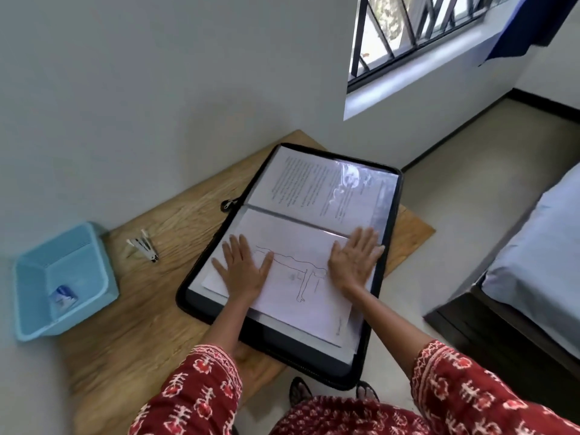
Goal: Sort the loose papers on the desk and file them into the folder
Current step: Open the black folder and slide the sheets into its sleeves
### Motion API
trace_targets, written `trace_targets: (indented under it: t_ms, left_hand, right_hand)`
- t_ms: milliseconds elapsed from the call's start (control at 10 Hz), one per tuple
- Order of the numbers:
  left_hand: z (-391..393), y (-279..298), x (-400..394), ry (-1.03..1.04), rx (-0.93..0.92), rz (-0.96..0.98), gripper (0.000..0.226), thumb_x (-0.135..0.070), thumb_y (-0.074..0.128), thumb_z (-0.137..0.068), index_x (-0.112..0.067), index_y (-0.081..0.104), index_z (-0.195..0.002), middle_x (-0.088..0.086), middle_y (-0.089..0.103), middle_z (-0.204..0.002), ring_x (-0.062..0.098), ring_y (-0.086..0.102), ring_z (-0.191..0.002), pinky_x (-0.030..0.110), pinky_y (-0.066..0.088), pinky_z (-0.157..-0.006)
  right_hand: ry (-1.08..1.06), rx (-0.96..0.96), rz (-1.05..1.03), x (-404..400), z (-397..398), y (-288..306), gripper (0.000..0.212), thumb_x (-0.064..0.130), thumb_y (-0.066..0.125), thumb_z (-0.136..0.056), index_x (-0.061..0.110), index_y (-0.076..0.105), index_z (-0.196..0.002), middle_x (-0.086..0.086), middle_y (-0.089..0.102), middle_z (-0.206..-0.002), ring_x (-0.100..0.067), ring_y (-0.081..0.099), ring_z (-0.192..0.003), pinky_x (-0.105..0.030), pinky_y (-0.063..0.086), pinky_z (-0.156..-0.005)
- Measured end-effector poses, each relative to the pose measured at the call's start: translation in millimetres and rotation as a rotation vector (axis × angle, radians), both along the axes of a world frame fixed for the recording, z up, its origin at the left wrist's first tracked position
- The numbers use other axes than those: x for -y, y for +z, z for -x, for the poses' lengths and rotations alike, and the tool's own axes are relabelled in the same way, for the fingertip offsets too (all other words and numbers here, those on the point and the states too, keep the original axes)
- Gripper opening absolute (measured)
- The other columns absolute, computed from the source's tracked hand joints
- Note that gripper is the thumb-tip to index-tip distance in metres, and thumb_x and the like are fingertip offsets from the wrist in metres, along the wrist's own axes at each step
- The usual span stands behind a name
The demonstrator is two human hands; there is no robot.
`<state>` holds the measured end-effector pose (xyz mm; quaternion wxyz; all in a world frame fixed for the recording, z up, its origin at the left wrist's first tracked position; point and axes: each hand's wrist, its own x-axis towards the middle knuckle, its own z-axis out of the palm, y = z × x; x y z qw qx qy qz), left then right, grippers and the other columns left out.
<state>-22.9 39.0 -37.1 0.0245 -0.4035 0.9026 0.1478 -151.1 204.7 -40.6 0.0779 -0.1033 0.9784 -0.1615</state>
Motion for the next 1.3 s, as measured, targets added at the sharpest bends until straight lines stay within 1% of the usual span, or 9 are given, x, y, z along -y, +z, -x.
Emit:
trace_targets:
  t_ms: [100, 200, 300, 400, 600, 1000, 1100, 1200, 1300]
  left_hand:
    - [-5, 1, 14, 0.031, 0.001, -0.011, 0.088, -0.070, 0.022, -0.088, -0.014, -0.008, -0.150, 0.008, -0.014, -0.157, 0.023, -0.016, -0.144, 0.054, -0.016, -0.108]
    - [-1, 3, 20, 0.049, -0.036, 0.081, 0.078, -0.062, 0.028, -0.092, -0.006, 0.021, -0.146, 0.018, 0.017, -0.153, 0.032, 0.013, -0.141, 0.057, 0.004, -0.111]
    - [8, 8, 28, 0.101, -0.130, 0.230, 0.058, -0.053, 0.042, -0.091, -0.002, 0.051, -0.115, 0.021, 0.051, -0.118, 0.036, 0.045, -0.110, 0.048, 0.034, -0.092]
    - [21, 14, 41, 0.156, -0.111, 0.173, 0.046, -0.041, 0.049, -0.092, -0.004, 0.049, -0.120, 0.018, 0.049, -0.122, 0.034, 0.043, -0.112, 0.044, 0.033, -0.091]
    - [40, 30, 64, 0.219, 0.014, 0.056, 0.073, -0.049, 0.059, -0.085, -0.004, 0.037, -0.137, 0.019, 0.042, -0.136, 0.035, 0.039, -0.123, 0.041, 0.035, -0.099]
    - [46, 38, 57, 0.356, 0.170, -0.127, 0.086, -0.056, 0.072, -0.070, -0.011, 0.041, -0.136, 0.015, 0.049, -0.135, 0.031, 0.044, -0.126, 0.040, 0.034, -0.105]
    - [38, 30, 49, 0.419, 0.104, -0.136, 0.080, -0.045, 0.082, -0.061, -0.012, 0.050, -0.127, 0.012, 0.061, -0.117, 0.031, 0.058, -0.107, 0.040, 0.047, -0.091]
    - [31, 40, 28, 0.508, 0.085, -0.160, 0.069, -0.029, 0.085, -0.064, -0.009, 0.056, -0.123, 0.013, 0.062, -0.117, 0.029, 0.060, -0.104, 0.031, 0.049, -0.083]
    - [22, 59, 2, 0.553, 0.183, -0.262, 0.070, -0.023, 0.076, -0.077, -0.001, 0.043, -0.135, 0.017, 0.051, -0.132, 0.025, 0.055, -0.109, 0.013, 0.044, -0.067]
  right_hand:
    - [-0.152, 0.040, 0.096, 0, 20, 12, 0.074, 0.032, 0.038, -0.096, -0.003, -0.001, -0.149, -0.027, -0.005, -0.155, -0.037, -0.007, -0.145, -0.044, -0.007, -0.117]
    - [-0.275, 0.080, 0.169, 6, 45, 23, 0.080, 0.031, 0.046, -0.092, -0.003, 0.000, -0.149, -0.027, -0.002, -0.155, -0.038, -0.004, -0.145, -0.043, -0.004, -0.117]
    - [-0.319, 0.126, 0.130, 19, 57, 26, 0.087, 0.044, 0.047, -0.091, 0.000, 0.001, -0.150, -0.027, 0.001, -0.156, -0.041, -0.003, -0.144, -0.046, -0.003, -0.117]
    - [-0.313, 0.121, 0.086, 29, 61, 20, 0.094, 0.058, 0.044, -0.089, 0.001, 0.001, -0.150, -0.028, 0.000, -0.155, -0.044, -0.003, -0.143, -0.050, -0.003, -0.116]
    - [-0.166, 0.140, 0.014, 38, 98, 24, 0.105, 0.069, 0.046, -0.083, 0.001, 0.002, -0.150, -0.030, 0.000, -0.154, -0.047, -0.002, -0.142, -0.053, 0.000, -0.115]
    - [-0.052, 0.089, 0.072, 22, 141, 27, 0.122, 0.072, 0.060, -0.071, 0.003, -0.002, -0.150, -0.028, 0.003, -0.155, -0.040, 0.005, -0.144, -0.050, 0.012, -0.114]
    - [-0.031, 0.092, 0.063, 25, 131, 27, 0.117, 0.070, 0.060, -0.074, 0.007, -0.002, -0.151, -0.029, 0.004, -0.154, -0.042, 0.007, -0.142, -0.052, 0.012, -0.113]
    - [-0.002, 0.097, 0.071, 30, 130, 28, 0.116, 0.070, 0.059, -0.074, 0.009, -0.002, -0.152, -0.029, -0.003, -0.154, -0.044, -0.002, -0.143, -0.061, 0.005, -0.112]
    - [0.088, 0.102, 0.046, 37, 135, 30, 0.115, 0.073, 0.060, -0.071, 0.011, 0.006, -0.152, -0.030, 0.004, -0.153, -0.047, 0.004, -0.141, -0.063, 0.008, -0.111]
